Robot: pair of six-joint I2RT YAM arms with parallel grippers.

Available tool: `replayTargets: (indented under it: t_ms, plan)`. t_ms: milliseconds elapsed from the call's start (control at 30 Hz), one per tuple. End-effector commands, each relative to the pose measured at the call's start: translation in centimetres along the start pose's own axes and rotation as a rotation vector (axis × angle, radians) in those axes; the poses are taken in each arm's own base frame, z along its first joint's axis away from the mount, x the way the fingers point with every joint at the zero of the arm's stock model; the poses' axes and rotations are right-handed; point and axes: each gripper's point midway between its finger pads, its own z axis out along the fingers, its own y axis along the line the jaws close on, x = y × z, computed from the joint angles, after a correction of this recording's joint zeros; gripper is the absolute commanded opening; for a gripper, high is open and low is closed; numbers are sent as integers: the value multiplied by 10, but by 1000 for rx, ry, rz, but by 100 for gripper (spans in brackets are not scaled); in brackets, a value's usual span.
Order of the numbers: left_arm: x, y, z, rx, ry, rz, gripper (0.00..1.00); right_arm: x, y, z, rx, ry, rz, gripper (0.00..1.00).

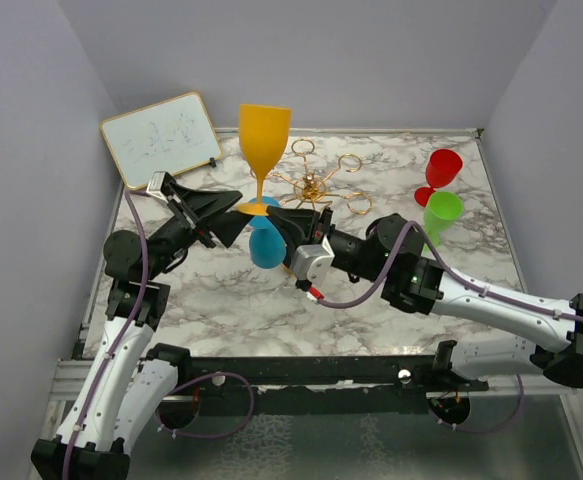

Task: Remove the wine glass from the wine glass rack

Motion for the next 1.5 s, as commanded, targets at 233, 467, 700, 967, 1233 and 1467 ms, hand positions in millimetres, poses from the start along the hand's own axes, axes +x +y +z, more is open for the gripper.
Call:
replayTargets:
  t_ms: [233,467,700,967,1233,1467]
  plan:
    - [11,-8,-3,35,43,37,48,-6,6,5,50,31,-144,1]
    - [13,-6,-2,30,61,78,39,-12,13,0,35,24,-153,1]
    - [14,3,0,1,86,119,30,-14,16,-3,25,27,-161,1]
    - [9,21,-3,-43,60,161,0,-16,14,-16,46,52,-118,11]
    - [3,16,-9,35,-16,264,0,-32,-15,-54,99,61,90,44]
    - [-6,13,-23,-48,-132,541,0,-11,-48,-77,231,262,250,44]
